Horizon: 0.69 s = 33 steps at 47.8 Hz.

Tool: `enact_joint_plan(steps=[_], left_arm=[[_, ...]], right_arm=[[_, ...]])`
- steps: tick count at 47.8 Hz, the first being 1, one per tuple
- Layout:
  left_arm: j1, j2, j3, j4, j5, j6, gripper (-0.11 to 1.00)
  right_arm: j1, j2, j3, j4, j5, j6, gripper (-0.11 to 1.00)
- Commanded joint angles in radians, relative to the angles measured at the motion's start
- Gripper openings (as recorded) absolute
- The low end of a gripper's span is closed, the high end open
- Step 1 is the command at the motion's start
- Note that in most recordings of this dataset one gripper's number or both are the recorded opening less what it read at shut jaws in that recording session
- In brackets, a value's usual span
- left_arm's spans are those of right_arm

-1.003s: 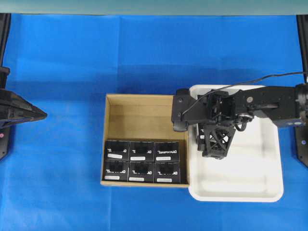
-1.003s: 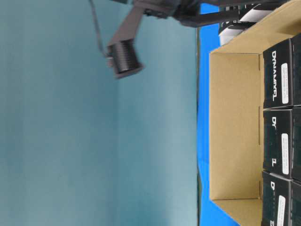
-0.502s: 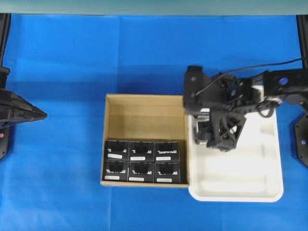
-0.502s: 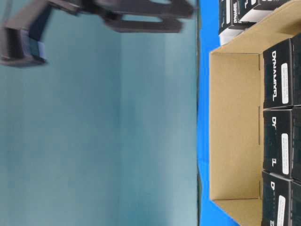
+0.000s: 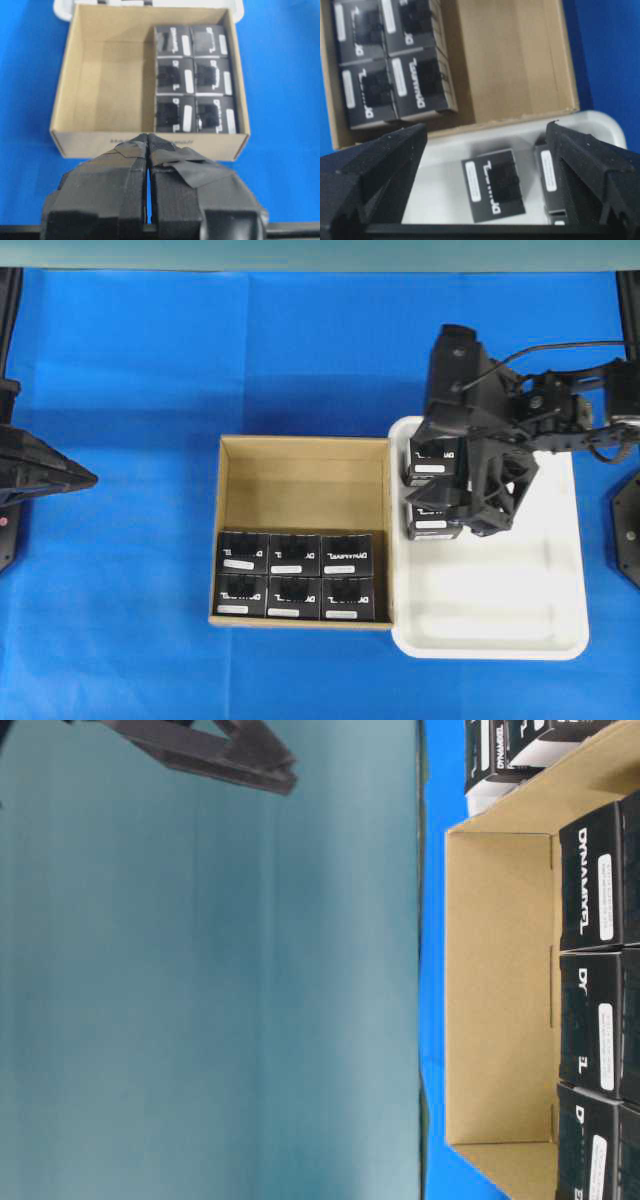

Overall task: Pick the box from inside the cardboard box.
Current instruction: 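Open the right gripper and raise it off the placed box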

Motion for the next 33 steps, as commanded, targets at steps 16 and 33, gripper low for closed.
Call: enact_joint_plan(steps=[16, 33], left_arm=[[0.0, 0.0, -0.012, 0.003, -0.094, 0.005, -0.03], [-0.008, -0.005, -0.012, 0.003, -0.15, 0.005, -0.03]], right_arm=[[0.031, -0.195, 0.11, 0.003, -0.189, 0.008, 0.97], [0.054, -0.36, 0.187, 0.003, -0.256, 0.051, 0.97]])
